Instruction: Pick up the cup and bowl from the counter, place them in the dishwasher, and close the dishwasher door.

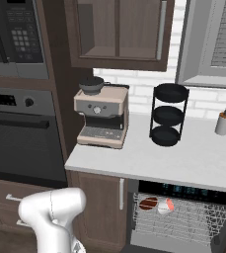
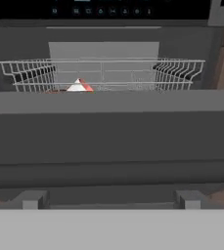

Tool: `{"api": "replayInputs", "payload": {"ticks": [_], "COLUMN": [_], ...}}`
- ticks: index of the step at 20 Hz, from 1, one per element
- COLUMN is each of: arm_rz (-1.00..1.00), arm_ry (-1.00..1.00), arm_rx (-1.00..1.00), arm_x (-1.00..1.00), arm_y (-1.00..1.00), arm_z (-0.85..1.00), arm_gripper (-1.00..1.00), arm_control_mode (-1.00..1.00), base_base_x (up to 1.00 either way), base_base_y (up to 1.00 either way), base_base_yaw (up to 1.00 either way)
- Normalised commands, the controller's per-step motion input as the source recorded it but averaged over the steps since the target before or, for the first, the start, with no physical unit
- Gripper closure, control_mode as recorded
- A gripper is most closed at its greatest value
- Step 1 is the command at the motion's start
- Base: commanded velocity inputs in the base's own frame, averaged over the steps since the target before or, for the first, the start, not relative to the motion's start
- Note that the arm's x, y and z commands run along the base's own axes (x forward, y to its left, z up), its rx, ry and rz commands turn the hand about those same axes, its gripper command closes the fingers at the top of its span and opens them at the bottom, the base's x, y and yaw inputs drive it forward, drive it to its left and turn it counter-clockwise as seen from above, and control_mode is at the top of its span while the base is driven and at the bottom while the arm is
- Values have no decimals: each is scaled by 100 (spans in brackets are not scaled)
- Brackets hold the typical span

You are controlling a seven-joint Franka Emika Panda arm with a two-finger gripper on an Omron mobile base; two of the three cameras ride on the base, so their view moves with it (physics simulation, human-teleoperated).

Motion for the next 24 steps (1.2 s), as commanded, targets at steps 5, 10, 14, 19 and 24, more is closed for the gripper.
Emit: {"api": "replayInputs", "payload": {"ticks": [5, 10, 14, 19, 24], "arm_rz": [0, 0, 2, 1, 0], "arm_ry": [-24, -35, -51, -42, -26], "arm_rx": [10, 0, 0, 0, 0], "arm_x": [39, 48, 63, 92, 100], "arm_y": [0, -12, -9, -7, -12], "arm_z": [-100, -35, 2, 33, 51], "arm_gripper": [-100, -100, -100, -100, -100], "arm_control_mode": [-100, -100, -100, -100, -100], "base_base_x": [0, 0, 0, 0, 0], "base_base_y": [0, 0, 0, 0, 0], "base_base_yaw": [0, 0, 0, 0, 0]}}
